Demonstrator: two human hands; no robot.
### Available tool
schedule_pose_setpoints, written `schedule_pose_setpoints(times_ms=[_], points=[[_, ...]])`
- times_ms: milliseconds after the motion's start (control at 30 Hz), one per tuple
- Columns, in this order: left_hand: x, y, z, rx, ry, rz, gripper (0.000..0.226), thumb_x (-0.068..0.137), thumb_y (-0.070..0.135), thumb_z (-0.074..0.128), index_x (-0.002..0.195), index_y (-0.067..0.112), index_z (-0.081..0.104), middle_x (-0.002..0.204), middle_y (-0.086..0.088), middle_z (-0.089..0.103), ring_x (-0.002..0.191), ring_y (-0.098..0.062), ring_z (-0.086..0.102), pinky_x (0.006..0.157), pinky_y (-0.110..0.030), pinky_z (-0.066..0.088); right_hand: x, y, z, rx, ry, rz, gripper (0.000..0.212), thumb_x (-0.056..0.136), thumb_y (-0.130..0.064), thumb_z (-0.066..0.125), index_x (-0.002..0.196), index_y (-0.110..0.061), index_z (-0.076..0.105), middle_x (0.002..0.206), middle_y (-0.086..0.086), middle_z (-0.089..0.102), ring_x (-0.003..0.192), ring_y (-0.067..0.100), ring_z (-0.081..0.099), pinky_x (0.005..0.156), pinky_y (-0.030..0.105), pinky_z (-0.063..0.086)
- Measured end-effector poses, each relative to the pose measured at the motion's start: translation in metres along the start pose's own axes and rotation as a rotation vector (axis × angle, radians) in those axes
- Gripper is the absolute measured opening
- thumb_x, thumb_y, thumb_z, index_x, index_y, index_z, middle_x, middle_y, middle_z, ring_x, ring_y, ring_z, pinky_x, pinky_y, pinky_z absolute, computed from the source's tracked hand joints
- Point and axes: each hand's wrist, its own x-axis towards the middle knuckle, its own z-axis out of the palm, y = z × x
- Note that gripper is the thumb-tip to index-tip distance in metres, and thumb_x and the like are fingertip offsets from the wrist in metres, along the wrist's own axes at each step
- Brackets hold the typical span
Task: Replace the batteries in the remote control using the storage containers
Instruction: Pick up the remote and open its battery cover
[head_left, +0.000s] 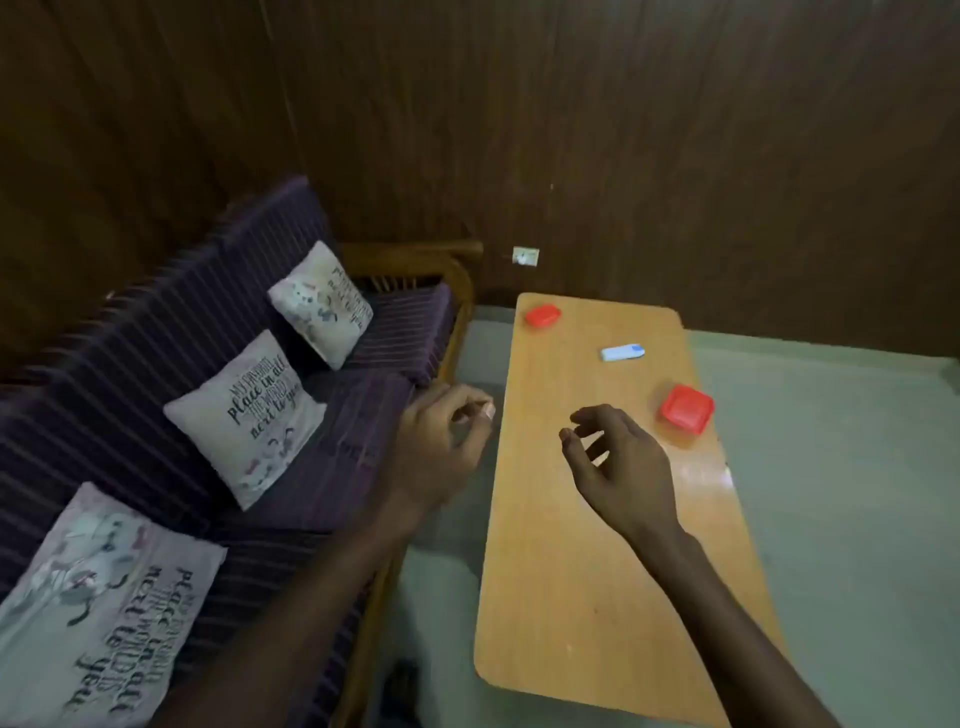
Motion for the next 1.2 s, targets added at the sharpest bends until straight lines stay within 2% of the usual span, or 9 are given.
schedule_pose_setpoints(times_ms=[67,167,233,367,500,600,800,967,1200], points=[[0.013,-0.031,0.003,0.014,-0.030,-0.074,0.008,0.095,0.019,0.064,0.097,0.017,0.072,0.094,0.003,0.070,0.082,-0.007,0.062,0.069,-0.022,0.052,0.017,0.005,0.032,-0.013,-0.034,0.063,0.019,0.094,-0.037,0.065,0.108,-0.024,0.065,0.100,-0.011,0.070,0.069,0.005,0.066,0.061,0.033,0.057],[0.038,-0.081,0.009,0.027,-0.102,-0.126,0.010,0.096,0.022,0.062,0.099,0.019,0.071,0.098,0.006,0.070,0.084,-0.004,0.061,0.072,-0.020,0.052,0.050,0.011,0.082,-0.035,-0.088,0.118,0.023,0.095,-0.038,0.064,0.112,-0.023,0.066,0.103,-0.009,0.071,0.070,0.006,0.067,0.060,0.028,0.054],[0.062,-0.108,0.010,0.021,-0.118,-0.142,0.009,0.095,0.023,0.063,0.097,0.020,0.071,0.097,0.007,0.070,0.083,-0.004,0.061,0.070,-0.024,0.054,0.075,0.011,0.106,-0.044,-0.106,0.153,0.024,0.096,-0.039,0.063,0.113,-0.023,0.065,0.104,-0.008,0.072,0.070,0.005,0.066,0.061,0.027,0.054],[0.108,-0.155,0.012,-0.004,-0.207,-0.157,0.011,0.096,0.029,0.060,0.097,0.025,0.070,0.096,0.010,0.070,0.085,-0.004,0.064,0.069,-0.033,0.057,0.115,0.015,0.138,-0.041,-0.100,0.287,0.026,0.097,-0.042,0.062,0.114,-0.023,0.065,0.102,-0.008,0.073,0.070,0.003,0.065,0.064,0.026,0.055],[0.153,-0.187,0.029,-0.024,-0.244,-0.166,0.011,0.096,0.029,0.061,0.097,0.024,0.071,0.095,0.009,0.072,0.083,-0.005,0.065,0.069,-0.035,0.057,0.144,0.027,0.155,-0.062,-0.099,0.370,0.028,0.097,-0.045,0.060,0.115,-0.024,0.065,0.102,-0.008,0.073,0.071,0.004,0.065,0.065,0.028,0.057],[0.189,-0.203,0.055,-0.066,-0.309,-0.180,0.015,0.097,0.034,0.058,0.098,0.026,0.070,0.094,0.010,0.071,0.084,-0.003,0.065,0.068,-0.036,0.058,0.170,0.043,0.162,-0.074,-0.085,0.434,0.028,0.097,-0.045,0.060,0.115,-0.025,0.065,0.103,-0.010,0.072,0.072,0.005,0.066,0.065,0.028,0.056],[0.275,-0.217,0.131,-0.142,-0.420,-0.053,0.016,0.096,0.030,0.060,0.099,0.019,0.071,0.093,0.007,0.071,0.082,-0.006,0.066,0.063,-0.037,0.058,0.225,0.101,0.172,-0.086,0.029,0.562,0.024,0.095,-0.045,0.060,0.112,-0.028,0.063,0.101,-0.014,0.070,0.072,0.003,0.067,0.067,0.030,0.054],[0.344,-0.216,0.202,-0.149,-0.600,-0.032,0.018,0.095,0.038,0.055,0.099,0.027,0.069,0.094,0.009,0.069,0.085,-0.003,0.064,0.070,-0.036,0.058,0.266,0.153,0.167,-0.076,0.093,0.693,0.025,0.095,-0.045,0.060,0.112,-0.028,0.063,0.102,-0.013,0.070,0.071,0.005,0.067,0.069,0.033,0.056],[0.402,-0.204,0.304,-0.193,-0.842,0.063,0.018,0.094,0.037,0.057,0.097,0.025,0.070,0.094,0.010,0.070,0.086,-0.006,0.066,0.071,-0.039,0.058,0.289,0.215,0.159,-0.094,0.208,0.897,0.026,0.096,-0.044,0.059,0.113,-0.025,0.063,0.103,-0.010,0.070,0.071,0.007,0.067,0.070,0.032,0.054]])
